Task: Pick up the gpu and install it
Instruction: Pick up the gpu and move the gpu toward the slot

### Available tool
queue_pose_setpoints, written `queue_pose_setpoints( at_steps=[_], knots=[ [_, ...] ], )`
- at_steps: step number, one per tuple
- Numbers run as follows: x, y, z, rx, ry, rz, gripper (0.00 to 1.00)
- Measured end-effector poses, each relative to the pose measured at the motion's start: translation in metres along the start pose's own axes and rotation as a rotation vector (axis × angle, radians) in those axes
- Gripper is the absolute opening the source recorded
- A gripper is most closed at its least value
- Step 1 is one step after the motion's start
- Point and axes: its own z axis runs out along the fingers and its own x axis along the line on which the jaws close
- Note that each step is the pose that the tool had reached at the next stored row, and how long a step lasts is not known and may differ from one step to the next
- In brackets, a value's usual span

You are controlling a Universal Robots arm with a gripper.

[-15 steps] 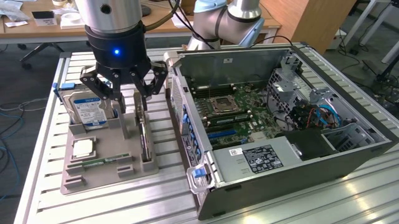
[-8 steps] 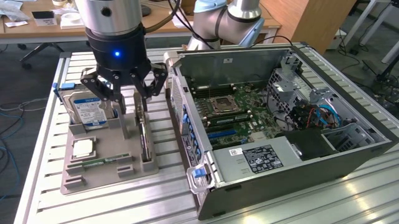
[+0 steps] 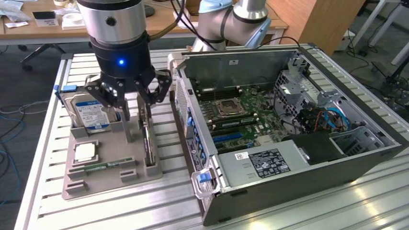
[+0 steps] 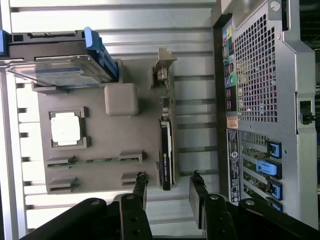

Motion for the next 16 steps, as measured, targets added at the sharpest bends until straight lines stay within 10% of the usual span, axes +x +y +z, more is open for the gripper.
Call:
queue_pose_setpoints(
  at_steps=[16],
  knots=[
    [-0.0004,-0.0001,0.0039,-0.0001,0.0,0.0,0.47]
  ],
)
